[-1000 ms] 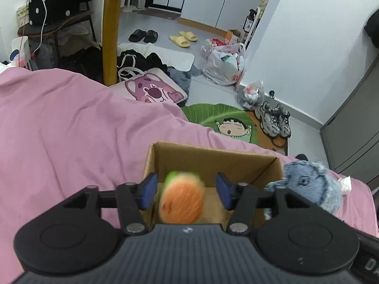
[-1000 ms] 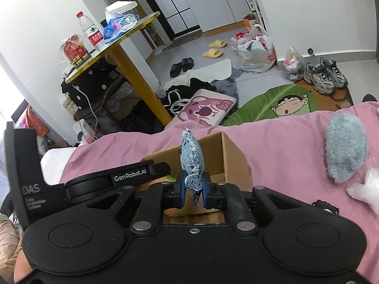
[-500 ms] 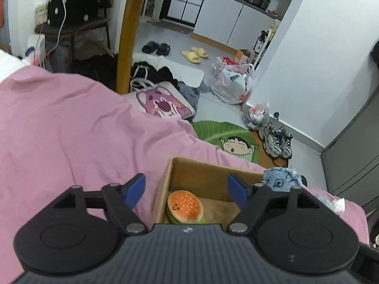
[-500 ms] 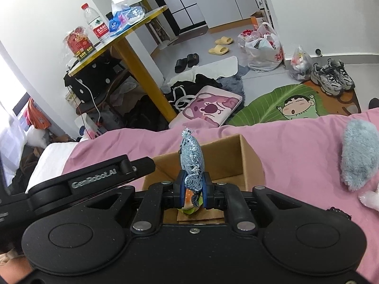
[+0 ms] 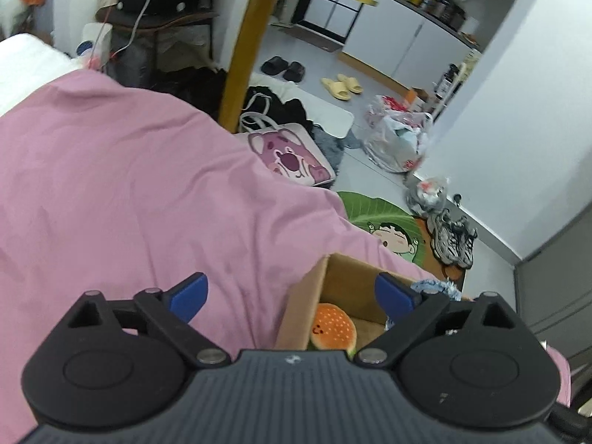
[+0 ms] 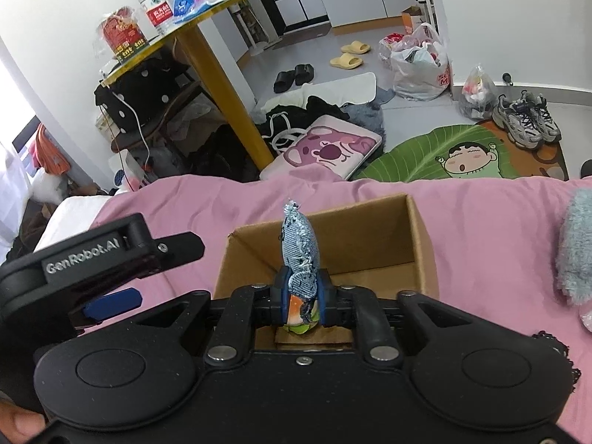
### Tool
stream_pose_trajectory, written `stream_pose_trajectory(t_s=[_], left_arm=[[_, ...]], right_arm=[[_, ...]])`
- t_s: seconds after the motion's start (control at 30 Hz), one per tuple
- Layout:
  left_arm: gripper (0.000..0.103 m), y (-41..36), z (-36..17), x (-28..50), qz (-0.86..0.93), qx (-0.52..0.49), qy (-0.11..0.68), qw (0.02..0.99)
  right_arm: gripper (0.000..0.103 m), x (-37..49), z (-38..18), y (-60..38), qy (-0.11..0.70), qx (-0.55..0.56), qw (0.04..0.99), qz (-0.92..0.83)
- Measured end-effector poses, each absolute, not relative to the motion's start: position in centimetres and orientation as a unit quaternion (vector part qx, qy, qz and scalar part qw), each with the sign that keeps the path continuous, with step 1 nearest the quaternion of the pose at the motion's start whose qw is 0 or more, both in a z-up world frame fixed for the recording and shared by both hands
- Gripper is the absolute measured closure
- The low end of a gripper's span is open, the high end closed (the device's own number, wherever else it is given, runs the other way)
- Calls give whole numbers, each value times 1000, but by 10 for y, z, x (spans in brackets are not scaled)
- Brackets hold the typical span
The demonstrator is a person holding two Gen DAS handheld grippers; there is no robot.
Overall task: Organize soft objects
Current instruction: 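Open the left tool over the box while the right tool releases the denim plush, then withdraw both tools from the box back toward the remaining items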
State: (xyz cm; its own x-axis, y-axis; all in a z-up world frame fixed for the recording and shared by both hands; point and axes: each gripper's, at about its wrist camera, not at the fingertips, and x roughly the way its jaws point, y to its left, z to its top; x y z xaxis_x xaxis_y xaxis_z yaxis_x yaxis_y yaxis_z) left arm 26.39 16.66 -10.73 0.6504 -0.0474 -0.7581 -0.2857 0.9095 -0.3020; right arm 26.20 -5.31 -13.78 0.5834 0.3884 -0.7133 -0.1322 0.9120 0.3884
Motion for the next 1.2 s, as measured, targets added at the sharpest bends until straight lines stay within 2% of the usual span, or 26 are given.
stream_pose_trajectory(t_s=[0.03,0.17,0.2,0.27,0.43,0.5,0.57,0.63,0.8,0.93,1.2], left_arm=[[7,168,-107,265,69,-203,413,885],[7,167,-109,264,63,-200,420,883],[7,167,-110,265,63,-199,423,882],[7,166,-111,266,68,-198,429,879],[6,163,-109,265,72,-193,429,879],[0,161,-107,264,70,-191,428,880],[0,159,-105,263,75,-184,424,884],[0,156,-101,261,82,-176,417,888],[0,153,-95,254,73,-186,409,891],[0,151,-91,246,71,-187,399,895],[0,127,-82,236,63,-156,397,902]], right_arm=[[81,263,-138,-52,433,145,877,150],[41,258,-132,-53,419,141,884,149],[39,256,-129,-55,413,142,887,152],[26,254,-125,-59,410,138,889,152],[24,241,-115,-75,409,145,890,141],[20,234,-110,-83,405,153,890,144],[13,227,-106,-89,397,156,893,141],[10,220,-103,-96,388,156,898,137],[10,211,-103,-115,388,152,901,119],[5,201,-100,-132,381,158,905,107],[5,179,-97,-175,372,167,908,97]])
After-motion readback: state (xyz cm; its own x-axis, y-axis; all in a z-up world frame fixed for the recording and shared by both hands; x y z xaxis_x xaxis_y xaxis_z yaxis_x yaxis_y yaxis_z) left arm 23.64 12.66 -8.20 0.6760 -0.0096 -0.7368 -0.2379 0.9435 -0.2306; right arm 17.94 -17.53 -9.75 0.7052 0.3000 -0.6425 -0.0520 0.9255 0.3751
